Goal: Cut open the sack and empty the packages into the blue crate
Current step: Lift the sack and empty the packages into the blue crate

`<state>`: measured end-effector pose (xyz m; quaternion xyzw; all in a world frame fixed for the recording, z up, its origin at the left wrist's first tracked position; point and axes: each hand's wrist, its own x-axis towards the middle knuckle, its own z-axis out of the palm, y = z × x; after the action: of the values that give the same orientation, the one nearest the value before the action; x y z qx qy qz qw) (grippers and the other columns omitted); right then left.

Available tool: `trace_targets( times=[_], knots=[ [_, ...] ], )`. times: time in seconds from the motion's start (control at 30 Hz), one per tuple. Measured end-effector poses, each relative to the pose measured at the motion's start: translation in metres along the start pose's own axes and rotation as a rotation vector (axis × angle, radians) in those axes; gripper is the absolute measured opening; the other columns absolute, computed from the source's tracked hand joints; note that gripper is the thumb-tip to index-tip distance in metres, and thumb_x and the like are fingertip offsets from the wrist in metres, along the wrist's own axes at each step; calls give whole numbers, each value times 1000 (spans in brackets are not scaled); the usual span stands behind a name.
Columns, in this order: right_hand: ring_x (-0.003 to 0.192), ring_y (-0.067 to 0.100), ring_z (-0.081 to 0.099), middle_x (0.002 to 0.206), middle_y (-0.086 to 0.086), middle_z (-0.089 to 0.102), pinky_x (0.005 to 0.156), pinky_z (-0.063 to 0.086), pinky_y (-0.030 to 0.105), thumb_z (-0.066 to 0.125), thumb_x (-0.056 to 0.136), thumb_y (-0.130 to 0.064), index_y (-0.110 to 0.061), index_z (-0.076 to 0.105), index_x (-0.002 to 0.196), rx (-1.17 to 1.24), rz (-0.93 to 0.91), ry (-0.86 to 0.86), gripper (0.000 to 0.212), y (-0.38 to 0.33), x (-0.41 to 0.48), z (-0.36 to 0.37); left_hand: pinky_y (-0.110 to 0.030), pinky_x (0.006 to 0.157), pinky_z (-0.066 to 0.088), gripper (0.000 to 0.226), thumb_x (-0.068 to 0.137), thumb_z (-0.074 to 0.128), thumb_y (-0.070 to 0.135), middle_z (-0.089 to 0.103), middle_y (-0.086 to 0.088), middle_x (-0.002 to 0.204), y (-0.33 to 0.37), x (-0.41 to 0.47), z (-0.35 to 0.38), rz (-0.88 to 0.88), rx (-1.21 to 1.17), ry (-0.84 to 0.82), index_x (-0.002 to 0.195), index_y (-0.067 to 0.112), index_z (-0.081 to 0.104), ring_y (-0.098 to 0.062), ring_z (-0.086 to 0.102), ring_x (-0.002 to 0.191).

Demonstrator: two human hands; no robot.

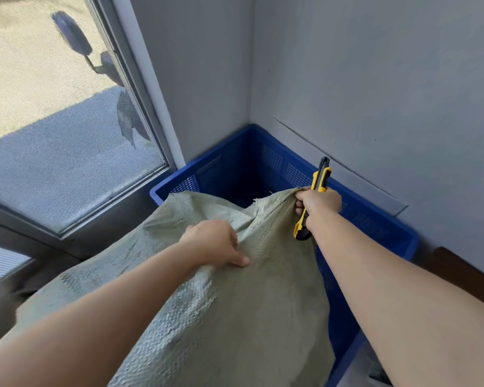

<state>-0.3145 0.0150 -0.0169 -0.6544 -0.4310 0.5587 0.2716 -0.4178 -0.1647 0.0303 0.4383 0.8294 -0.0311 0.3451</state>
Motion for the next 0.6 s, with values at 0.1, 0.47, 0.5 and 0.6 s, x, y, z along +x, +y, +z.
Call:
trace_targets(
  times=[0.1,0.47,0.5,0.6],
  knots=[
    [54,16,60,68,5,63,66,60,34,68,82,-1,-15,59,73,-7,5,10,19,2,3,-1,-24,61,44,19,76,75,33,62,4,78,8,4,-6,51,-88,106,71,20,62,-16,58,75],
    [60,20,63,79,10,69,53,52,29,81,76,-13,-10,67,94,-5,60,-354,23,-12,-13,-21,-38,74,57,13,76,75,24,67,0,79,46,27,-30,114,-335,381,69,17,66,-19,63,80],
    [61,18,63,79,9,69,53,51,28,79,77,-13,-10,69,92,-27,73,-435,19,-15,-20,-20,-38,74,57,12,76,75,24,67,-1,80,49,30,-31,112,-328,377,71,16,67,-20,63,81],
    [67,17,61,76,6,68,52,48,26,73,80,-5,-10,72,91,-74,73,-608,12,-18,-31,-18,-36,71,55,11,78,74,24,66,-2,82,55,37,-33,113,-322,372,72,18,67,-20,63,81]
  ],
)
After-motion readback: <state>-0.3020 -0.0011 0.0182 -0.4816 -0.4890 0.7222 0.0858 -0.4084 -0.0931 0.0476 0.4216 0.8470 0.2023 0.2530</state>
